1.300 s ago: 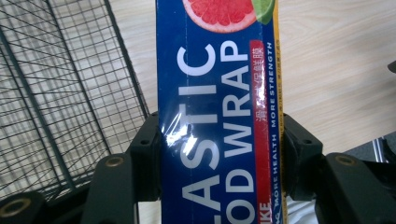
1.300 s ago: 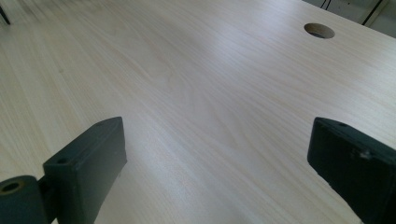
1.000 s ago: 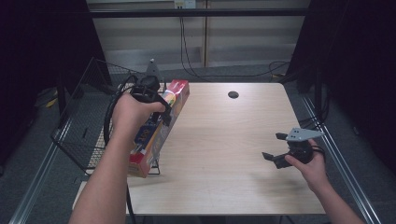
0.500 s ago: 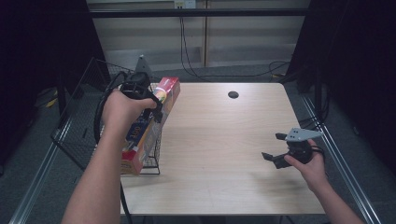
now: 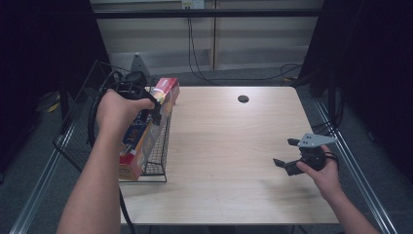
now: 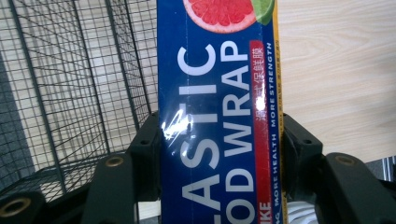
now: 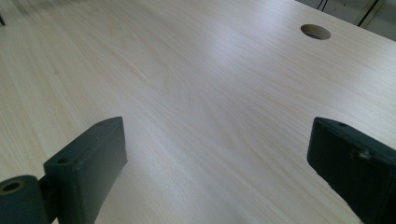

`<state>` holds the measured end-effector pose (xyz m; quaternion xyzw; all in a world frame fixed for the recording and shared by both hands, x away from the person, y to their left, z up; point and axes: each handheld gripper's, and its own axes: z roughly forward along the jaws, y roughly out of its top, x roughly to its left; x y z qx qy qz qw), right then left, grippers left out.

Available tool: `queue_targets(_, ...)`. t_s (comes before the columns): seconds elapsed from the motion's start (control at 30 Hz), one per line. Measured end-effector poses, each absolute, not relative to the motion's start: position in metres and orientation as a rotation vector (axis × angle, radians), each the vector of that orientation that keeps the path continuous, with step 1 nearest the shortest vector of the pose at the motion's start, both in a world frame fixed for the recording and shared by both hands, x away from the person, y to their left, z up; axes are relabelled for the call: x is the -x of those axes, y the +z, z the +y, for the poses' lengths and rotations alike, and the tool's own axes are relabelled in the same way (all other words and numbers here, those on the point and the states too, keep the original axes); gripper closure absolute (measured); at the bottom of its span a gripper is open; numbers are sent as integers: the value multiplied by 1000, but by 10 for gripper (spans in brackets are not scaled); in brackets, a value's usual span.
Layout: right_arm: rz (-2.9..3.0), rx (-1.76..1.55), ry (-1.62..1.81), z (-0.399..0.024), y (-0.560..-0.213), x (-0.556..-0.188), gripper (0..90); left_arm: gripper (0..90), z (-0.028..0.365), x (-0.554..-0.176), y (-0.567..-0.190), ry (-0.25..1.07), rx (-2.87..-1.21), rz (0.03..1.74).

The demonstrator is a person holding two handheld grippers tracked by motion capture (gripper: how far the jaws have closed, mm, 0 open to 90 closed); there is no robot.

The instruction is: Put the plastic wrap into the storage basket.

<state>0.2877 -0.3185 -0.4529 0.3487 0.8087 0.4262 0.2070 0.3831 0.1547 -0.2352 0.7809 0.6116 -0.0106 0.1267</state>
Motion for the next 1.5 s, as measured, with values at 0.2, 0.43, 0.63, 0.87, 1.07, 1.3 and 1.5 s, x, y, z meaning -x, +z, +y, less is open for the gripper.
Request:
queue_targets(0.2, 2251, -971, 1189, -319, -453, -288, 44, 443, 163, -384, -229, -23, -2257, 1804)
queue_targets(0.43, 2255, -967, 1184, -319, -452, -287, 44, 443, 170, -385, -226, -21, -2238, 1828)
queue_targets(0.63, 2256, -970, 1186, -320, -452, -288, 44, 443, 178, -385, -223, -11, -2232, 1841)
queue_targets(0.87, 2248, -971, 1180, -319, -452, -287, 44, 443, 186, -385, -221, -1, -2201, 1870)
queue_targets(1.07, 2249, -967, 1180, -320, -452, -287, 44, 443, 193, -385, -220, 5, -2178, 1887)
queue_targets(1.3, 2253, -961, 1184, -320, -452, -287, 44, 443, 200, -386, -218, 13, -2152, 1928)
queue_targets(1.5, 2252, -960, 1181, -320, -452, -287, 44, 443, 205, -386, -216, 26, -2138, 1945)
